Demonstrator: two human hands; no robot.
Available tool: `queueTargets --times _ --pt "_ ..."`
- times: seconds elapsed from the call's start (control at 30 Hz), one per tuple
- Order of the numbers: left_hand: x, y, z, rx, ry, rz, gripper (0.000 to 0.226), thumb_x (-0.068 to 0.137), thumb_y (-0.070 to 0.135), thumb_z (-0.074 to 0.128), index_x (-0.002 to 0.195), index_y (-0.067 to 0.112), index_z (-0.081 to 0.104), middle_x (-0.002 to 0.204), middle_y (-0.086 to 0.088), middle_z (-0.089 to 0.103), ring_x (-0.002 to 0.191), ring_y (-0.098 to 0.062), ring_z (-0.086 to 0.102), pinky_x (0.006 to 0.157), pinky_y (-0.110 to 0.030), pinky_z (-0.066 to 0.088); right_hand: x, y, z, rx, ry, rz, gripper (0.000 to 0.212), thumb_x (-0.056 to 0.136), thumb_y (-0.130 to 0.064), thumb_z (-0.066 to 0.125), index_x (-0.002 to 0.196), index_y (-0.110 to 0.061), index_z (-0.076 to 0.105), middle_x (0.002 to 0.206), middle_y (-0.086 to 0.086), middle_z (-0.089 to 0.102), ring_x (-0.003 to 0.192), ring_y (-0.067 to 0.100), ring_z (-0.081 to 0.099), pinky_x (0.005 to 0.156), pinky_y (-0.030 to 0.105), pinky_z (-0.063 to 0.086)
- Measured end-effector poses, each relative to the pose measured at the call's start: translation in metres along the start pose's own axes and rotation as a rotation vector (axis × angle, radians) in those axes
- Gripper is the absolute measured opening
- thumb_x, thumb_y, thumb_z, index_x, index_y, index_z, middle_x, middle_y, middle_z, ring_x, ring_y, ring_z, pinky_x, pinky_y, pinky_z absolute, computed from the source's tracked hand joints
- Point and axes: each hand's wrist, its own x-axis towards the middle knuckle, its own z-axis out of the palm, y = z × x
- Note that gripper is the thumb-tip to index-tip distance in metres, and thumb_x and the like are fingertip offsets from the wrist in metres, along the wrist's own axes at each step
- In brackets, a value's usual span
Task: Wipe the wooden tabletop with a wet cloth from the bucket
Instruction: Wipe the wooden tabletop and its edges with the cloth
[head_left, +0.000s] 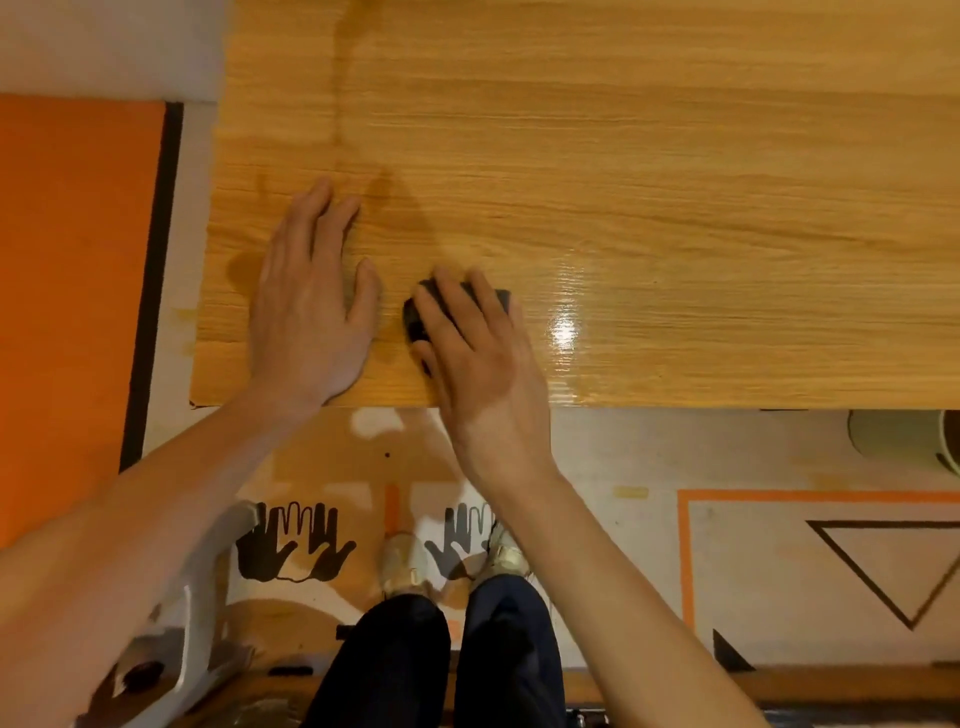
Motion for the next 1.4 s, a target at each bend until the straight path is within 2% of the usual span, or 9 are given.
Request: queueTargets --times 0.17,0.27,0.47,0.57,0.73,0.87,1.03,1.17,1.4 --pt "0.0 -0.002 0.0 -0.042 -0.007 0.022 0.052 0.106 0.034 0.036 0.154 0.014 0.032 0.165 -0.005 0.022 0.154 -0.025 0.018 0.125 -0.043 0.02 -0.038 0.094 -0.071 -0.166 0.174 0.383 0.042 0.104 -0.028 0.037 0.143 -0.014 0.045 0.152 0.007 0.039 0.143 0.028 0.028 0.117 0.05 0.021" --pt "0.001 -0.004 0.001 -0.044 0.003 0.038 0.052 0.106 0.033 0.037 0.154 0.012 0.033 0.164 -0.008 0.024 0.153 -0.027 0.019 0.124 -0.043 0.02 -0.044 0.085 -0.064 -0.137 0.331 0.605 0.041 0.104 -0.024 0.038 0.142 -0.011 0.046 0.152 0.008 0.038 0.143 0.029 0.027 0.117 0.05 0.021" --pt "0.004 -0.012 -0.004 -0.105 -0.023 0.11 0.051 0.104 0.032 0.039 0.15 0.01 0.037 0.161 -0.012 0.028 0.152 -0.029 0.023 0.123 -0.042 0.024 -0.02 -0.042 0.033 -0.156 0.223 0.212 0.038 0.098 -0.018 0.054 0.135 -0.013 0.055 0.145 0.006 0.049 0.139 0.029 0.037 0.117 0.047 0.023" --pt "-0.003 -0.022 -0.01 -0.033 -0.114 0.266 0.053 0.107 0.035 0.036 0.151 0.007 0.033 0.162 -0.014 0.024 0.152 -0.031 0.022 0.123 -0.048 0.024 -0.027 -0.017 0.013 -0.132 0.132 0.063 0.038 0.1 -0.026 0.049 0.136 -0.014 0.054 0.145 0.004 0.049 0.139 0.027 0.038 0.118 0.044 0.022" --pt "-0.015 -0.038 -0.019 -0.031 -0.14 0.313 0.055 0.108 0.038 0.037 0.154 0.008 0.032 0.164 -0.009 0.021 0.153 -0.027 0.019 0.124 -0.052 0.021 -0.061 0.082 -0.054 -0.139 0.303 0.348 0.039 0.101 -0.025 0.039 0.133 -0.011 0.055 0.142 0.007 0.05 0.132 0.027 0.042 0.114 0.051 0.023" --pt "-0.017 -0.039 -0.015 -0.05 -0.115 0.302 0.053 0.108 0.037 0.037 0.154 0.011 0.031 0.166 -0.007 0.02 0.154 -0.027 0.017 0.125 -0.05 0.02 -0.055 0.048 -0.01 -0.131 0.58 0.533 0.036 0.102 -0.021 0.038 0.128 -0.006 0.059 0.134 0.011 0.055 0.13 0.031 0.045 0.118 0.052 0.014" --pt "-0.014 -0.046 -0.011 -0.05 -0.105 0.295 0.056 0.106 0.045 0.032 0.156 0.018 0.029 0.167 -0.004 0.019 0.155 -0.028 0.016 0.124 -0.05 0.022 -0.036 -0.039 0.067 -0.049 0.546 0.218 0.033 0.097 -0.022 0.047 0.121 -0.01 0.066 0.127 0.012 0.062 0.128 0.029 0.042 0.119 0.043 0.002" --pt "-0.014 -0.048 -0.009 -0.048 -0.099 0.319 0.054 0.107 0.042 0.034 0.156 0.019 0.029 0.167 -0.003 0.019 0.155 -0.029 0.017 0.123 -0.051 0.023 -0.053 0.03 0.04 -0.287 0.415 -0.212 0.033 0.1 -0.024 0.053 0.132 -0.016 0.052 0.136 0.008 0.05 0.127 0.028 0.042 0.12 0.04 0.0" --pt "-0.017 -0.045 -0.011 -0.031 -0.105 0.308 0.055 0.107 0.04 0.032 0.156 0.014 0.029 0.166 -0.007 0.02 0.154 -0.031 0.018 0.124 -0.051 0.022 -0.076 0.086 0.003 -0.334 0.47 -0.05 0.033 0.1 -0.016 0.054 0.132 -0.011 0.048 0.136 0.013 0.047 0.129 0.034 0.043 0.119 0.047 0.011"
